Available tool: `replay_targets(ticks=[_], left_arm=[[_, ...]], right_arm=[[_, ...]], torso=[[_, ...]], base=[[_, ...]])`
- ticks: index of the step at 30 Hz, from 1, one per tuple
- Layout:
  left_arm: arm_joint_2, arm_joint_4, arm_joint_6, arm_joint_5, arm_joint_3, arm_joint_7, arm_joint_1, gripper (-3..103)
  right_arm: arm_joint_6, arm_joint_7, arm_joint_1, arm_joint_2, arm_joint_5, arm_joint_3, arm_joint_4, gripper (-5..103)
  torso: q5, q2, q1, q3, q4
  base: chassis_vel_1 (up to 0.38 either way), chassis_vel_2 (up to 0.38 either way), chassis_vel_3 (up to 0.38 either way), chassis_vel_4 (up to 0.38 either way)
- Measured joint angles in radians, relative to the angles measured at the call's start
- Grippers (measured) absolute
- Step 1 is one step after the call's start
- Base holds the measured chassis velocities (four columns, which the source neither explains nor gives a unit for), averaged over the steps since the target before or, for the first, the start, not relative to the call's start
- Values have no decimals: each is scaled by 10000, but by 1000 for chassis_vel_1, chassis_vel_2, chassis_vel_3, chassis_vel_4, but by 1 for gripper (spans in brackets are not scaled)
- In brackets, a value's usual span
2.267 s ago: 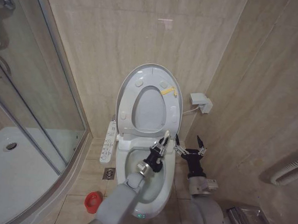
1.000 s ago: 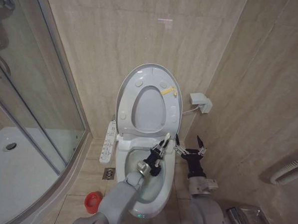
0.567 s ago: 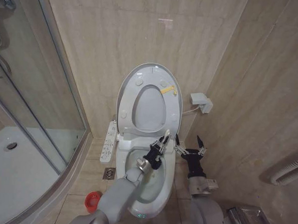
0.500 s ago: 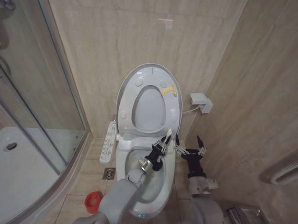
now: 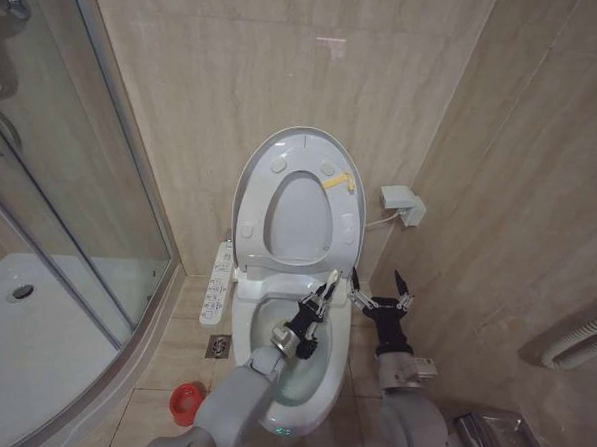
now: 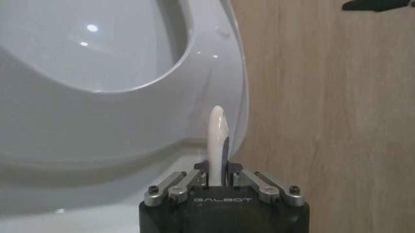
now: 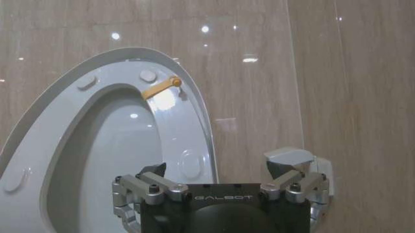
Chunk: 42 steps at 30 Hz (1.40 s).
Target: Open the toilet lid, clean the toilet bowl with a toilet brush, close the toilet lid, and flush.
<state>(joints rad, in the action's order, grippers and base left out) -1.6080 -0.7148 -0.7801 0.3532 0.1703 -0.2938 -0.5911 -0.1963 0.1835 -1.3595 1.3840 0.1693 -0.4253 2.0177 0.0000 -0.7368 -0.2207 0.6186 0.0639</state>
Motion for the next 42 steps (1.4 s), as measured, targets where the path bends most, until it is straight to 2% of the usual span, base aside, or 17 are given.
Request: replay_targets(ticks=[7,15,18,26,27,31,37,39,42], left_arm=[[-7,-158,-81,-405,161,-12,-199,18],[-17,942,-333,-453,32,-311,311,18],[-2,882,-341,-475,20,-329,357,18],[37,-736,-79,-758,396,-71,-508,18],[152,-1031,-2,-809,453,26,-697,18],[835,-2000,352,-970,498,338,-1359,18],[2002,-3456,861,-1087,103,605,-2128,18],[2135,-3626,924,-1087,51,638,-2209,18],[2750,-4697,1369,-958,-191,852,-2695,18]], right_arm=[[0,0,0,0,0,0,0,100],[0,0,0,0,0,0,0,100],[0,0,0,0,0,0,0,100],[0,0,0,0,0,0,1,100],[0,0,0,0,0,0,0,100],[0,0,0,0,0,0,0,100],[0,0,0,0,0,0,0,100],[0,0,0,0,0,0,0,100],[0,0,0,0,0,0,0,100]], torso=[[0,0,0,0,1],[-3,0,0,0,6],[6,0,-1,0,-5],[-1,0,0,0,2],[-3,0,0,0,6],[-1,0,0,0,-1],[0,0,1,0,-2],[-1,0,0,0,-1],[-3,-1,1,-1,2]], base=[[0,0,0,0],[0,0,0,0],[0,0,0,0],[0,0,0,0],[0,0,0,0],[0,0,0,0],[0,0,0,0],[0,0,0,0],[0,0,0,0]])
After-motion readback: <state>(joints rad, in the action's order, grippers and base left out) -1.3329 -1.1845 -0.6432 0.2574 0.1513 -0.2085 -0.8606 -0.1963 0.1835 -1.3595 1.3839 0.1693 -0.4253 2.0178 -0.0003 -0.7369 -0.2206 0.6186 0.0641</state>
